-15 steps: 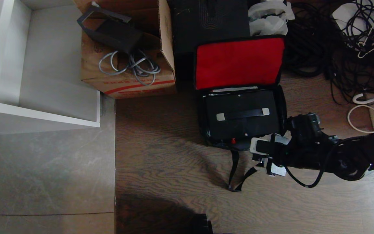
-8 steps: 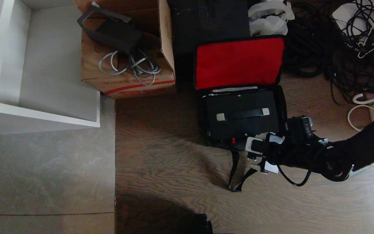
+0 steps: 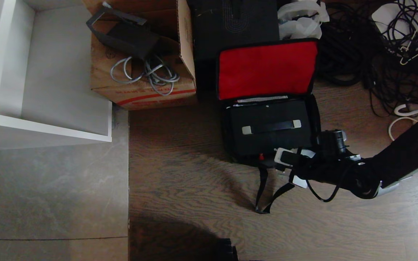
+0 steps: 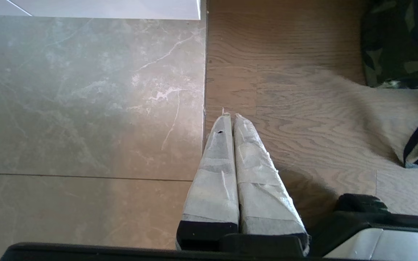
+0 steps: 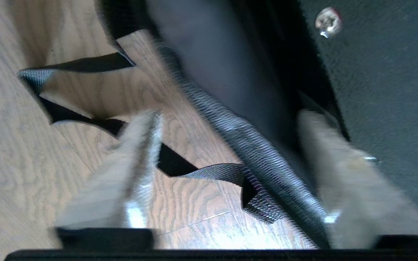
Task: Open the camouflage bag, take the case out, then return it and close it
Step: Grip the handle
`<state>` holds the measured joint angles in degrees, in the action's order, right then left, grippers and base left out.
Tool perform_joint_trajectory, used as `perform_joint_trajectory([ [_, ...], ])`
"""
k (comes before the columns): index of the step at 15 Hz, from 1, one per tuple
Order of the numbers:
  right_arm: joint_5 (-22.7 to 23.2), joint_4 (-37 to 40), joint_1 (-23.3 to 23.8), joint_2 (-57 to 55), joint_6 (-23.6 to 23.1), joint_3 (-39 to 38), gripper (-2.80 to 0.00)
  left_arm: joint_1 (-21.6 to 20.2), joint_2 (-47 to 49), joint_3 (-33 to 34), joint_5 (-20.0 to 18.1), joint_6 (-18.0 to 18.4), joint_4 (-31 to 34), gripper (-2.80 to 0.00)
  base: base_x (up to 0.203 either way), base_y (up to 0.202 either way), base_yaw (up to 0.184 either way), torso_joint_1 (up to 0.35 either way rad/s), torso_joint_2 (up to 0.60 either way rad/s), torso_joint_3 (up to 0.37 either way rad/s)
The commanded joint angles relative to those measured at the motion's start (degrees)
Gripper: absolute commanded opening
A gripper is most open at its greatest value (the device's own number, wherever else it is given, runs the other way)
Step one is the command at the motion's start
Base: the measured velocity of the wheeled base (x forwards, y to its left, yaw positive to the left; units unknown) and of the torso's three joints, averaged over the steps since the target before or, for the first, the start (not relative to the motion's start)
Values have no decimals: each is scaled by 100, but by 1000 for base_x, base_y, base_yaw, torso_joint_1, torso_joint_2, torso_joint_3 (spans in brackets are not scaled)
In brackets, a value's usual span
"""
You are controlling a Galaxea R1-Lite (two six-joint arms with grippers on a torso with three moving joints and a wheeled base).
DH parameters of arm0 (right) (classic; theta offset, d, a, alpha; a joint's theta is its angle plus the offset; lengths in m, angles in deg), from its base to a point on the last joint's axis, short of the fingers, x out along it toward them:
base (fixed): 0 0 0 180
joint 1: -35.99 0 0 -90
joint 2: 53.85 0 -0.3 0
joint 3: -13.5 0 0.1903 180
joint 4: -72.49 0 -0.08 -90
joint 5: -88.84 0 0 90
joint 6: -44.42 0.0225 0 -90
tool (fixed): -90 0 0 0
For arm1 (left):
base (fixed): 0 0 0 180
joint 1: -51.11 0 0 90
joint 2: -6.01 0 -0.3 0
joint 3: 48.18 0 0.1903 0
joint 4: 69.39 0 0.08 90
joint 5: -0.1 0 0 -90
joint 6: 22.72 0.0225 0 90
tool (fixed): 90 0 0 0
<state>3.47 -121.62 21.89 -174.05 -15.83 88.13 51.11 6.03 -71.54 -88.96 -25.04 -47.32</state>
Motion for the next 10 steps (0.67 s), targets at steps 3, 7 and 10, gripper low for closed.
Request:
perform_joint_trajectory([
  [3,3,13,-5,-24,61,-173,-280,0,-2,62,3,-5,-3,-280,0,0,0,0,0,0],
  [7,-28,90,-227,214,591,-368,-280,0,-2,62,3,-5,-3,-280,0,0,0,0,0,0],
  [10,-283,413,-965,425,2183,-488,-280,6,-2,67,3,-5,-3,-280,0,0,0,0,0,0],
])
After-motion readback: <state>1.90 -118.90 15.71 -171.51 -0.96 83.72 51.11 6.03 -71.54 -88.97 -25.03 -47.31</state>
